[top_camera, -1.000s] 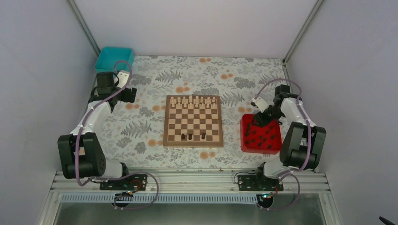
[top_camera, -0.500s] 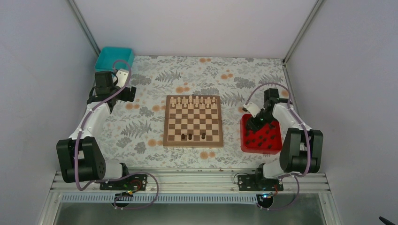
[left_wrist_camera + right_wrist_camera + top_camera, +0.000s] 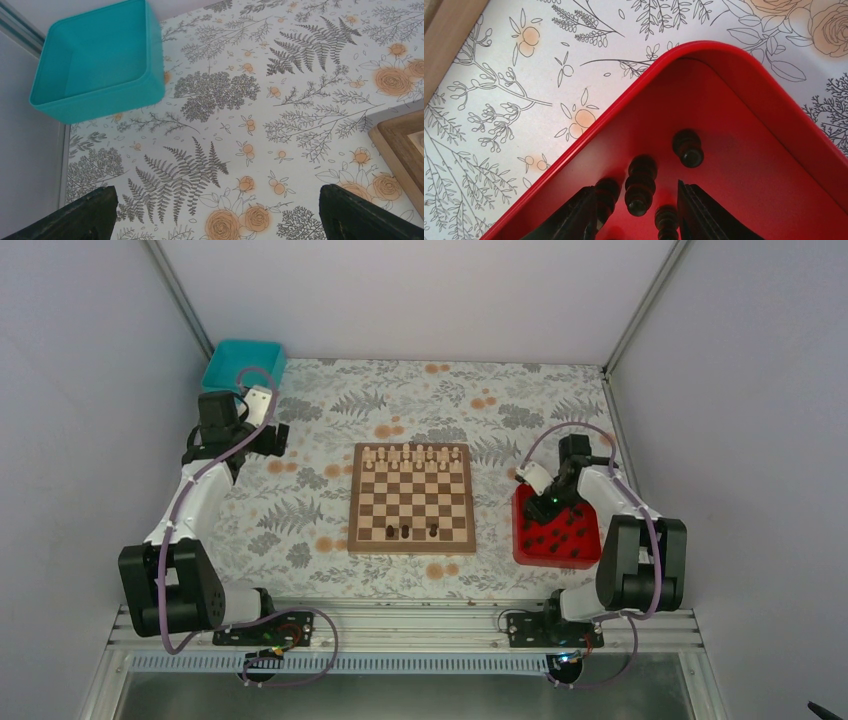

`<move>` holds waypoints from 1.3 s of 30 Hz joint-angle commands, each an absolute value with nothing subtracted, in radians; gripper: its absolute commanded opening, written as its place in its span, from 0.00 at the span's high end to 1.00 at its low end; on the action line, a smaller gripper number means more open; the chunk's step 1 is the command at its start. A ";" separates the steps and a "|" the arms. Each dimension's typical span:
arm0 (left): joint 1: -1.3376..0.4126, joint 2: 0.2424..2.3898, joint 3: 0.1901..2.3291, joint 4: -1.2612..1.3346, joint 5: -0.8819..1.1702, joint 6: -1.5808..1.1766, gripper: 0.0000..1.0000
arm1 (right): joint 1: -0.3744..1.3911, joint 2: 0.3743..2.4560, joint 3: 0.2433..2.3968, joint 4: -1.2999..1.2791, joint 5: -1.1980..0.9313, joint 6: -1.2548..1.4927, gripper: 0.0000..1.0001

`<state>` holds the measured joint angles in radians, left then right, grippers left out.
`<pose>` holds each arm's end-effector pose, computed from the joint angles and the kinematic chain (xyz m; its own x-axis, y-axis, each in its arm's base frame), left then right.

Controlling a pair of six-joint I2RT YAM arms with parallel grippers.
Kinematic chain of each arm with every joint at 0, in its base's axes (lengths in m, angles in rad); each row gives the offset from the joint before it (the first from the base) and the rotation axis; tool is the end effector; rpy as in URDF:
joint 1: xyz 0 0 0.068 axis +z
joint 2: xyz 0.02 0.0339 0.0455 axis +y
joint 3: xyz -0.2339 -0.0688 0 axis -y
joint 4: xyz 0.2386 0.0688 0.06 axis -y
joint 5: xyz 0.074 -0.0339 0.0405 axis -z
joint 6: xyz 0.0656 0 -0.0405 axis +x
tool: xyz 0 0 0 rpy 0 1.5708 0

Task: Set up the chess pieces on the board
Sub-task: Pick up the chess piece from the storage box.

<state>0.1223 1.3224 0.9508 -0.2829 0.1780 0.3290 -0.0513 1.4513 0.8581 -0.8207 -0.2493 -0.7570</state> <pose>0.3156 0.0271 0.2251 -0.5656 0.2509 -0.7856 0.2135 0.9647 0.1543 0.2455 0.0036 0.1262 -0.7247 -0.6292 -0.2809 -0.6693 0.7397 0.0698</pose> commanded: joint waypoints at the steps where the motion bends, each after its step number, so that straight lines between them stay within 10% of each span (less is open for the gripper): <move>1: 0.130 1.294 0.969 -0.292 0.208 0.324 0.00 | -0.041 1.439 0.837 -0.778 -0.237 -0.744 0.58; 39: 0.144 1.292 0.967 -0.288 0.245 0.324 0.00 | -0.032 1.397 0.921 -0.856 -0.217 -0.729 0.90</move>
